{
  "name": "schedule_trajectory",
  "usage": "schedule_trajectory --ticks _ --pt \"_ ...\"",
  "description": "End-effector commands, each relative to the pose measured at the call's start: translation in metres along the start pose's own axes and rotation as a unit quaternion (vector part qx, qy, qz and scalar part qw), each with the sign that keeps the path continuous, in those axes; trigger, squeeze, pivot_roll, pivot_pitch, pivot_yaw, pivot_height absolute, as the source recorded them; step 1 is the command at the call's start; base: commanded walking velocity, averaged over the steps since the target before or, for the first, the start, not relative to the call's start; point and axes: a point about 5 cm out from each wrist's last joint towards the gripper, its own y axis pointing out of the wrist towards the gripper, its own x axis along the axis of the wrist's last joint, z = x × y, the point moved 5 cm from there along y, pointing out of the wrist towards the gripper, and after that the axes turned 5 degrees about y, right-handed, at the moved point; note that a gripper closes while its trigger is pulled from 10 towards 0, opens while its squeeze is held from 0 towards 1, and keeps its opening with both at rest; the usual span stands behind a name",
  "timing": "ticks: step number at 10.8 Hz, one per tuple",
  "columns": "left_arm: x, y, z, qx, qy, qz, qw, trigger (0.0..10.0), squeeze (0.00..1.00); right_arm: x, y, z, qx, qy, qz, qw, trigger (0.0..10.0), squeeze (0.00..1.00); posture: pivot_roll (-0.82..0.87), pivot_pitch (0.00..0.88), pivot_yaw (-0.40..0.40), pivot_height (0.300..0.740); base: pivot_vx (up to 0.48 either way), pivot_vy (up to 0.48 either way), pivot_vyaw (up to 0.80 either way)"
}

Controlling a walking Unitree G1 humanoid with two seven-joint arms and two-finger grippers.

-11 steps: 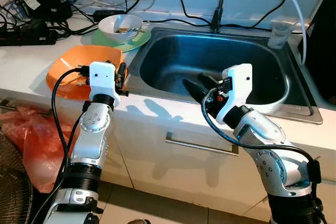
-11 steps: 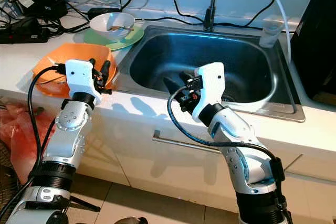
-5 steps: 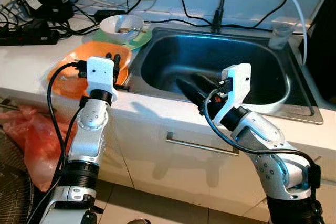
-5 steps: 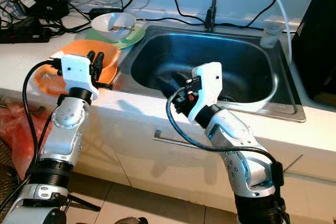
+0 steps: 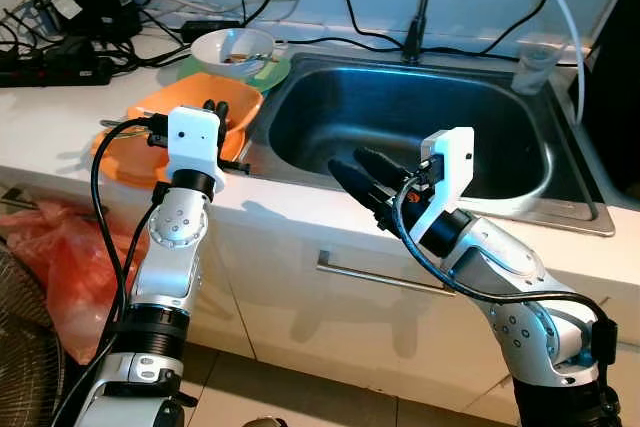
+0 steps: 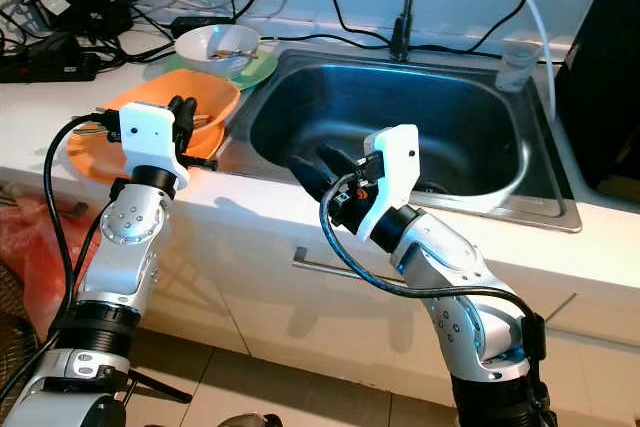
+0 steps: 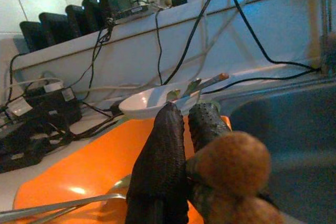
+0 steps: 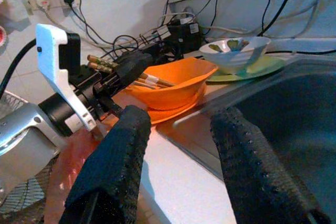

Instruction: Kitchen organization

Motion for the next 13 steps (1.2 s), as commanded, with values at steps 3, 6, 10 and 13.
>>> schedule_trajectory --ticks 3,6,10,13 --pt "-0.006 0.000 0.007 0.016 0.021 0.014 1.000 1.6 0.00 0.002 -0.001 0.003 0.005 -0.011 0.001 1.000 10.0 0.00 0.00 0.000 0.045 0.740 0.000 0.000 0.00" --pt "0.023 0.007 0.023 0.052 0.068 -0.039 0.996 0.0 0.00 0.003 -0.001 0.000 -0.001 -0.016 -0.002 1.000 10.0 0.00 0.00 0.000 0.048 0.740 0.000 0.000 0.00" --pt "0.053 0.012 0.017 0.046 0.074 -0.092 0.992 0.0 0.00 0.004 -0.001 0.002 0.004 -0.018 -0.003 1.000 10.0 0.00 0.00 0.000 0.047 0.740 0.000 0.000 0.00" --pt "0.071 0.014 -0.009 -0.001 0.055 -0.130 0.990 0.0 0.00 0.009 0.000 -0.002 -0.016 -0.037 -0.013 0.999 10.0 0.00 -0.02 0.000 0.059 0.740 0.000 0.000 0.00"
